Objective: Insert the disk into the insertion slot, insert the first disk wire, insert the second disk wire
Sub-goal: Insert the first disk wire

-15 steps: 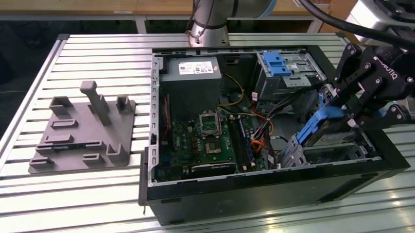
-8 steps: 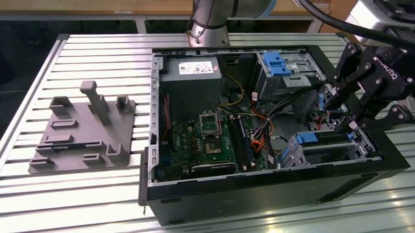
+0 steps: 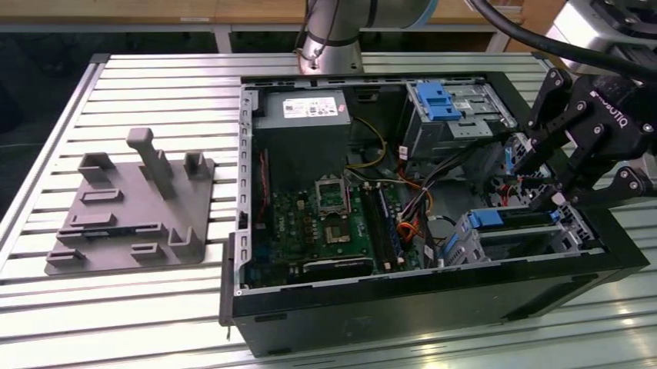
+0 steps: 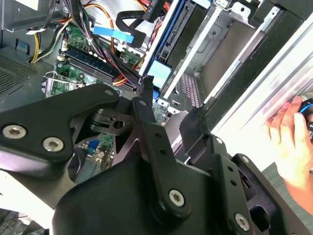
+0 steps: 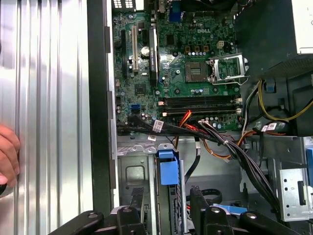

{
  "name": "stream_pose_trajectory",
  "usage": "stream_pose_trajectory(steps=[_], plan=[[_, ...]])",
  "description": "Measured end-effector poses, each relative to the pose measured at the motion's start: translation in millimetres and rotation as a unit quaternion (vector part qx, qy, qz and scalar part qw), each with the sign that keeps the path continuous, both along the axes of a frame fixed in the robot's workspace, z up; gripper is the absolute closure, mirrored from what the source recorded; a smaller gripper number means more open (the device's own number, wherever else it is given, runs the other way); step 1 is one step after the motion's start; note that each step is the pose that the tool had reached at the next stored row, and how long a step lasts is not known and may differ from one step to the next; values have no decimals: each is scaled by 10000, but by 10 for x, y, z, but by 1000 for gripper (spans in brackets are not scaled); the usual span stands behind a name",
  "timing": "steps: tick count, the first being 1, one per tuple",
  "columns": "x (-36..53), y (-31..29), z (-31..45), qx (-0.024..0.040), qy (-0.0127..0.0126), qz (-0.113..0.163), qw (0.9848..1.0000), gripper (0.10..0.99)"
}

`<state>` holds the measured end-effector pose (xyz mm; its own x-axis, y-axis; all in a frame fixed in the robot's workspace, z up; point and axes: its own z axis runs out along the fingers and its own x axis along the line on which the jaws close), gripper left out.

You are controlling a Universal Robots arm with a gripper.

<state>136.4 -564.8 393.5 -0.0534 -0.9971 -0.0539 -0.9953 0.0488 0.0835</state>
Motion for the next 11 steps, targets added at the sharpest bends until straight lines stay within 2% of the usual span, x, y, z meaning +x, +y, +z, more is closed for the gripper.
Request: stream_pose_trajectory(steps=[6,11], plan=[[0,2,-3,1,0,0,10000,588],[0,100,-5,-10,0,11,10000,588]])
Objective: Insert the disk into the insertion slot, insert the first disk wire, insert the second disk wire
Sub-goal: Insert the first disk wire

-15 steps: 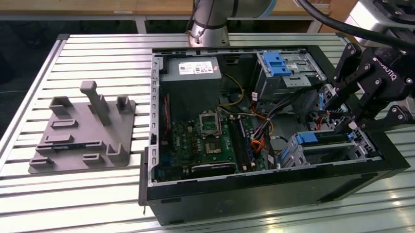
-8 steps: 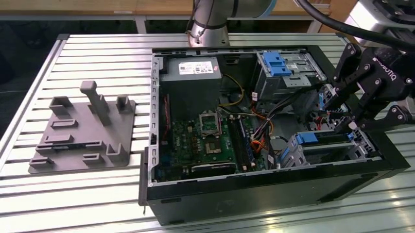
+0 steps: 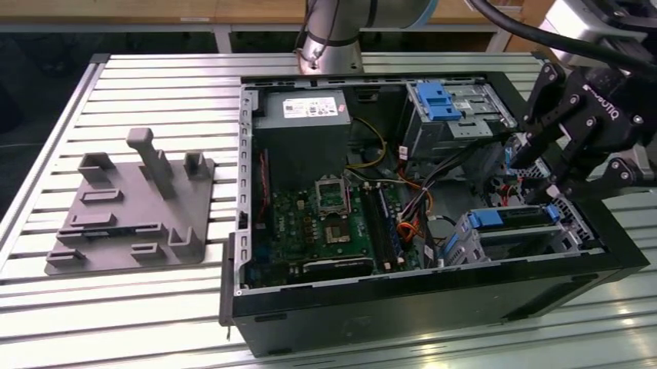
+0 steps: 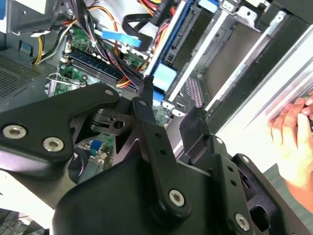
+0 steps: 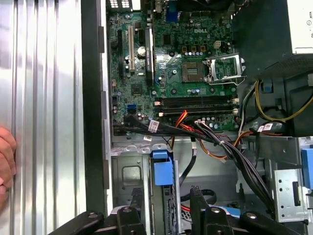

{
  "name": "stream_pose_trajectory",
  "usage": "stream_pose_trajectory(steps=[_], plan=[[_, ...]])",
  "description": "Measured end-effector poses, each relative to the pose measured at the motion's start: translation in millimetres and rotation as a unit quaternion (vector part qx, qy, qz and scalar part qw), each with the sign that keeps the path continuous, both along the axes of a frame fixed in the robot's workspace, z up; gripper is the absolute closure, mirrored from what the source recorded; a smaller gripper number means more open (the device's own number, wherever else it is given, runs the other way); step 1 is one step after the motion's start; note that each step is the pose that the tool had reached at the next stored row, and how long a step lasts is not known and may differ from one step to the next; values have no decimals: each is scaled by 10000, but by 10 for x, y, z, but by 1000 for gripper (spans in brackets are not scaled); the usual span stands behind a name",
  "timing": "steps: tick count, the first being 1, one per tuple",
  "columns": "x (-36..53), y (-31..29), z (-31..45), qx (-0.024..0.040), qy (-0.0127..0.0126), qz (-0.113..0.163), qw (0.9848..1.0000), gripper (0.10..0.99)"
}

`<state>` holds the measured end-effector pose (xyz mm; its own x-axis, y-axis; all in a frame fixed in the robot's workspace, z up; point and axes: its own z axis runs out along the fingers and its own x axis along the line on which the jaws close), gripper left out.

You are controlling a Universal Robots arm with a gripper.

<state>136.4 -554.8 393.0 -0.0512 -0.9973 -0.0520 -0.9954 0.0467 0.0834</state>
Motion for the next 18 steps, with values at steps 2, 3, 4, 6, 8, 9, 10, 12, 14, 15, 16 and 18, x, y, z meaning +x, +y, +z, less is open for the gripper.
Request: stream_pose_trajectory(steps=[2,3,4,6,8,9,10,12,14,15,16,18], plan=[[0,70,-1,-12,0,2,10000,588],[0,114,-1,-17,0,1,10000,588],[0,159,-1,-23,0,1,10000,588],[0,249,-1,-32,0,1,10000,588],[0,343,-3,-47,0,1,10000,588],[1,374,-8,-55,0,2,10000,588],[4,389,-15,-67,0,2,10000,588],[17,393,-21,-75,-42,4,10000,588],[21,394,-22,-84,-206,12,9998,588],[21,393,-23,-88,-297,13,9995,588],[21,394,-25,-95,-377,15,9992,588],[33,397,-27,-150,-438,20,9989,588]])
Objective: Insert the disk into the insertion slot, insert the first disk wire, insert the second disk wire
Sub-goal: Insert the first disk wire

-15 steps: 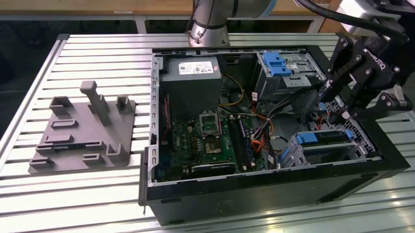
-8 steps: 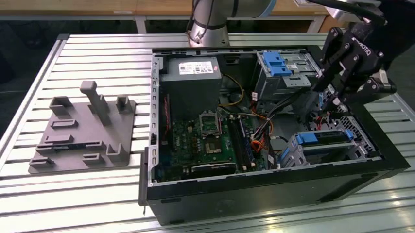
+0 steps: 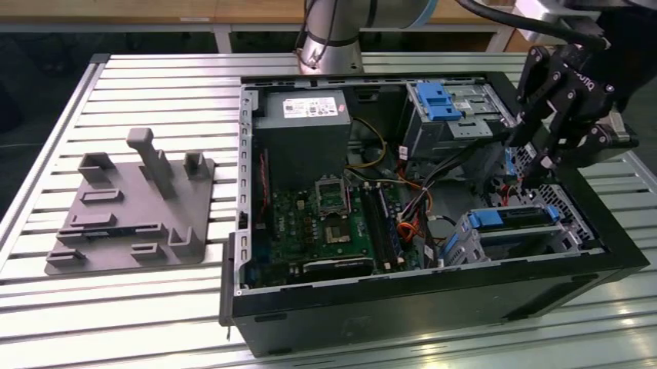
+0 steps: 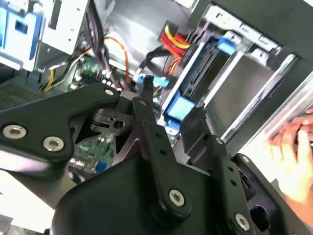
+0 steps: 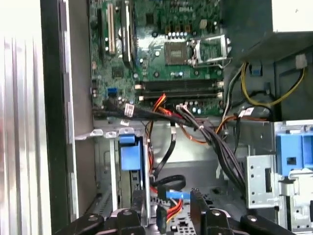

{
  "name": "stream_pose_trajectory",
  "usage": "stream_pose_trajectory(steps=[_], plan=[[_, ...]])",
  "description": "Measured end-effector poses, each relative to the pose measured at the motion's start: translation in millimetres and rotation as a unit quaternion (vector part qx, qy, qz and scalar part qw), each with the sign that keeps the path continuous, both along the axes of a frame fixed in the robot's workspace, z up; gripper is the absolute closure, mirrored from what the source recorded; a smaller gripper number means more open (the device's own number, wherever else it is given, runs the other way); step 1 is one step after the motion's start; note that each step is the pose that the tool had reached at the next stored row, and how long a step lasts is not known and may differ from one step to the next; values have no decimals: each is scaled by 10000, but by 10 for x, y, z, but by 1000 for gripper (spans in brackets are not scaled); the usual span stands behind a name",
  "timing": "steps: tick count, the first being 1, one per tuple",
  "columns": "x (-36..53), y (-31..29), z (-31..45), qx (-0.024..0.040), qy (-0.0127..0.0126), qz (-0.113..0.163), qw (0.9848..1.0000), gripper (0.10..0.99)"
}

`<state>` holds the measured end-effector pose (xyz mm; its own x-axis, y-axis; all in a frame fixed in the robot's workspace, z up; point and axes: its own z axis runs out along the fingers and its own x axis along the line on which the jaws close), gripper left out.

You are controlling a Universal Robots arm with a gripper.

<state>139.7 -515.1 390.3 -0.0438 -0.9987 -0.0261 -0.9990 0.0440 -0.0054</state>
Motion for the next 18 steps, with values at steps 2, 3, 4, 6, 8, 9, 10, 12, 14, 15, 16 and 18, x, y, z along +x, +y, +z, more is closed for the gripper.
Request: stream_pose_trajectory(steps=[2,3,4,6,8,9,10,12,14,15,16,18], plan=[[8,1,0,-183,-1,-1,9998,588],[10,1,0,-272,0,-1,9996,588],[13,1,-1,-362,0,-1,9993,588],[20,2,0,-544,0,-1,9985,588],[29,9,-2,-716,-1,-1,9974,588],[39,17,-6,-770,0,-1,9970,588],[53,26,-11,-813,0,-1,9967,588],[98,46,-23,-834,0,-2,9965,588],[146,68,-27,-835,0,-1,9965,588],[167,77,-30,-835,0,0,9965,588],[186,87,-33,-835,0,1,9965,588],[221,105,-50,-838,3,3,9965,588]])
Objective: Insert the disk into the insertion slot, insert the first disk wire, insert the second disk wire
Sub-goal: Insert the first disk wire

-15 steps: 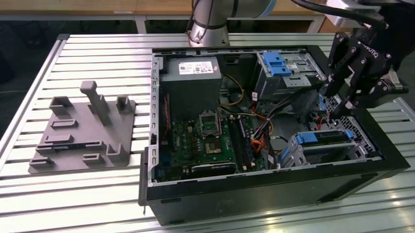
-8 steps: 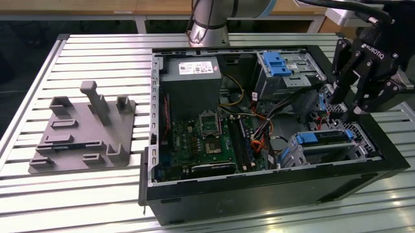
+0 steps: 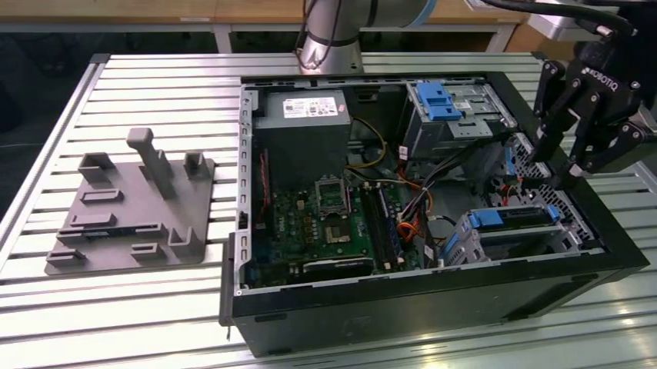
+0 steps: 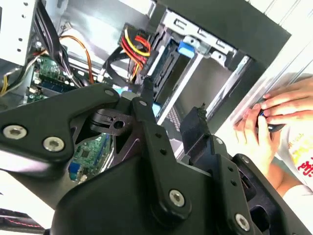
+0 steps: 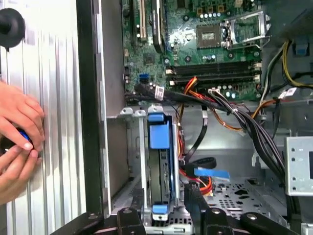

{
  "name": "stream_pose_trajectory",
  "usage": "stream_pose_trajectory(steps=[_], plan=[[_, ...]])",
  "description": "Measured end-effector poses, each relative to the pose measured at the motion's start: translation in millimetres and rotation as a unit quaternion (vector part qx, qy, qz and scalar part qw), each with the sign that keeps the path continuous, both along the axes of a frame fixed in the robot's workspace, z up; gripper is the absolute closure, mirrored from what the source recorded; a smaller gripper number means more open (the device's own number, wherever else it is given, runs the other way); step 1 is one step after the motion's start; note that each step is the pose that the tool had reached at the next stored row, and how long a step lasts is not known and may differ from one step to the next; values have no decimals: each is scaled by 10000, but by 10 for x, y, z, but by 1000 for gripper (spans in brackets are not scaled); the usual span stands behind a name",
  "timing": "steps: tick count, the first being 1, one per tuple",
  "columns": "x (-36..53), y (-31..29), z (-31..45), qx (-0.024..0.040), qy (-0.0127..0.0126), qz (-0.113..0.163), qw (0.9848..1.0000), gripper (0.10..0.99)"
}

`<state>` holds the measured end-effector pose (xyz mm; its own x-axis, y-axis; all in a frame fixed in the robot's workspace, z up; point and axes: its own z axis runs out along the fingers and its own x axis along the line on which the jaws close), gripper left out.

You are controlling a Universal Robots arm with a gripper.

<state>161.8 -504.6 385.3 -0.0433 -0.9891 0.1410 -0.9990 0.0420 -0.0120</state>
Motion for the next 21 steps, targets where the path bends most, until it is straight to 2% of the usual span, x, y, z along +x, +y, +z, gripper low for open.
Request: stream_pose_trajectory(steps=[5,9,11,13,15,16,17,21], plan=[[50,64,-60,-44,32,1,10000,588],[71,160,-87,-46,41,0,10000,588],[78,215,-107,-51,55,0,10000,588],[84,274,-126,-71,84,0,9999,588],[99,309,-138,-109,134,0,9999,588],[114,315,-146,-127,164,0,9998,588],[129,319,-153,-138,183,0,9997,588],[183,330,-189,-189,246,1,9995,588]])
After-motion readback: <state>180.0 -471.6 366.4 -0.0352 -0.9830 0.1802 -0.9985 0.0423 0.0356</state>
